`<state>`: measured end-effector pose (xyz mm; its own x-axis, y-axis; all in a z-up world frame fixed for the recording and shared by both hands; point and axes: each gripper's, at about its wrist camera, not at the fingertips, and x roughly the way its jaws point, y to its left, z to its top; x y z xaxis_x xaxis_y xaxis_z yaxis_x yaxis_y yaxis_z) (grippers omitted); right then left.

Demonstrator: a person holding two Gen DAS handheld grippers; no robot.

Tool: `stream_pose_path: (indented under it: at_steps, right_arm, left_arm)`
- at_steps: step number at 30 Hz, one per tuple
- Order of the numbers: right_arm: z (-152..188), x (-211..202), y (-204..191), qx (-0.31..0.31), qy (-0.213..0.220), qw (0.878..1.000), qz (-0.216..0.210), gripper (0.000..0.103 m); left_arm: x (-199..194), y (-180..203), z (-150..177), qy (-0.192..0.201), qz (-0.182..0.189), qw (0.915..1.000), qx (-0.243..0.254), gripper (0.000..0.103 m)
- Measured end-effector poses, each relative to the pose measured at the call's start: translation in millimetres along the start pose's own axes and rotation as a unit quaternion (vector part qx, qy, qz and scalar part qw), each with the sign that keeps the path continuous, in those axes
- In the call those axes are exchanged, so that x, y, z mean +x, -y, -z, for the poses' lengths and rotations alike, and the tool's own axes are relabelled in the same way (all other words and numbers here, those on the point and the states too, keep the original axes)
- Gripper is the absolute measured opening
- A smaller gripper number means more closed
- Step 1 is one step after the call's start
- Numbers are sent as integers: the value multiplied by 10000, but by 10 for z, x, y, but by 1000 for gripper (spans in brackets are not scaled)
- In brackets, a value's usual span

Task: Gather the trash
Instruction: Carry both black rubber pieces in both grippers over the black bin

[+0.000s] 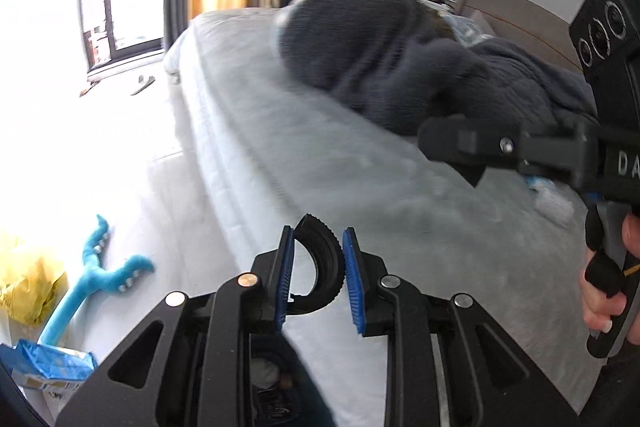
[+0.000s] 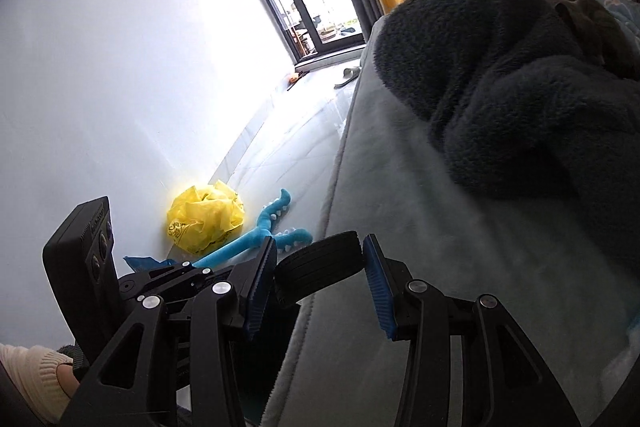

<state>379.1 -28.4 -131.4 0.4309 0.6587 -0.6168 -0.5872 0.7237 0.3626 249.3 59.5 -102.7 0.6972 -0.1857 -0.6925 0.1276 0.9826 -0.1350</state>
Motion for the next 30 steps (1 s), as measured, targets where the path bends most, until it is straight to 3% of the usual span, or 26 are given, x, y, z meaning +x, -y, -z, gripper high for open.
stream_pose_path:
  at_steps: [13, 28, 30]
  right_arm:
    - [93, 603, -521, -254, -432, 9984, -270, 45]
    - [287, 1187, -892, -498, -1015, 9931, -311, 45]
    - [317, 1258, -917, -490, -1109, 9922, -298, 45]
  left_arm:
    - [4, -768, 388, -832, -376, 9947, -476, 27]
    - [123, -1152, 896, -2113, -183, 9728, -935, 28]
    - [104, -1181, 923, -2180, -200, 9714, -919, 43]
